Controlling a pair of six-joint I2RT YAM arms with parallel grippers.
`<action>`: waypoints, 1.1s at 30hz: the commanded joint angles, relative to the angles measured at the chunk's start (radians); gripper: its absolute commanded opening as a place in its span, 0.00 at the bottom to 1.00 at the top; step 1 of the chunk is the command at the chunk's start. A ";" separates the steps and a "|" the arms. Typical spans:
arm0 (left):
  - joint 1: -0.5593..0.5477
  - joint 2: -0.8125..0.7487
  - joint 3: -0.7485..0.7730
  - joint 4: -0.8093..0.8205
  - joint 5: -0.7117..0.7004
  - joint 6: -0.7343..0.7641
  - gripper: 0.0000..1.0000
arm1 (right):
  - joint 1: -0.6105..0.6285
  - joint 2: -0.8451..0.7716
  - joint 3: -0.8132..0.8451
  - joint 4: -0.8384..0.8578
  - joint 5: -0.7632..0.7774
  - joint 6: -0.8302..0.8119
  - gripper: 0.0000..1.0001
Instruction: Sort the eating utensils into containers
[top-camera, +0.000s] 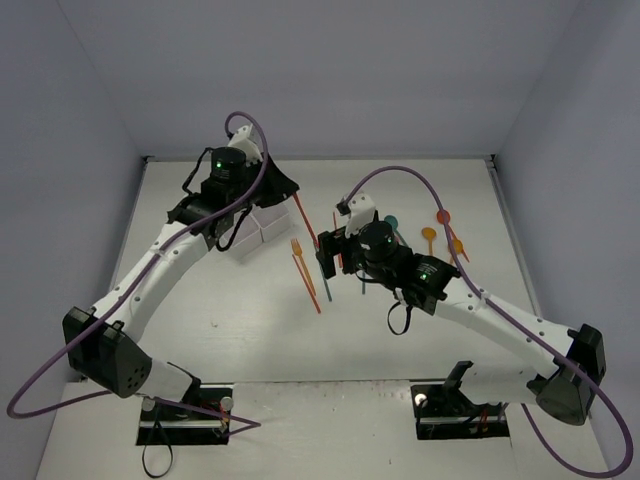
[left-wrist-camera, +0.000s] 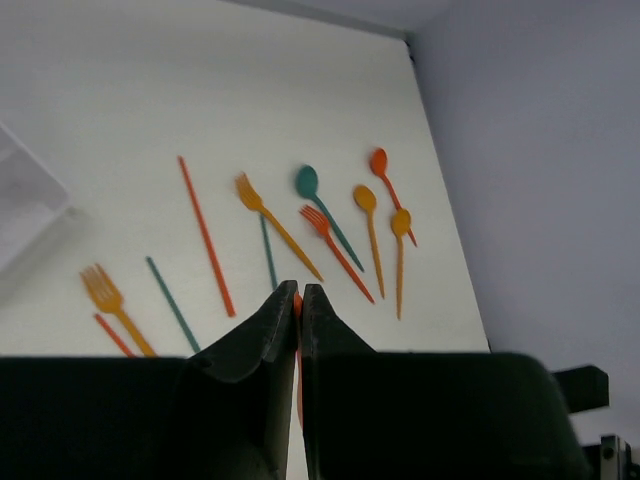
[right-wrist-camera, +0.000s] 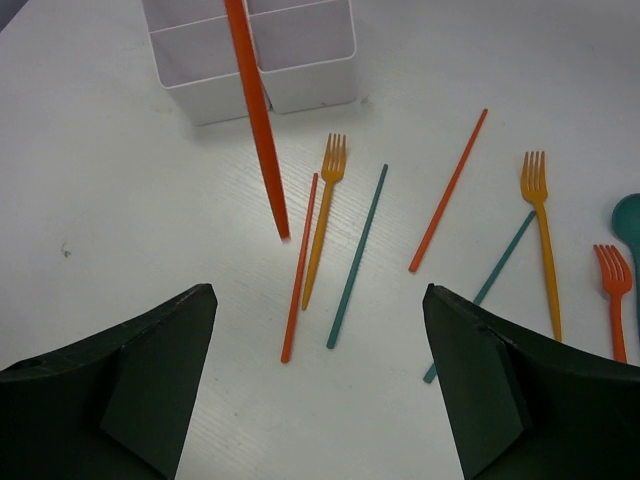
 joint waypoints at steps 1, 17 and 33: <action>0.122 -0.087 0.020 0.040 -0.231 0.098 0.00 | -0.025 -0.057 -0.036 0.049 0.065 0.033 0.83; 0.293 -0.022 -0.083 0.395 -0.647 0.265 0.00 | -0.066 -0.142 -0.103 0.020 0.059 0.044 0.82; 0.340 0.078 -0.150 0.508 -0.631 0.294 0.00 | -0.085 -0.170 -0.135 -0.022 0.064 0.055 0.82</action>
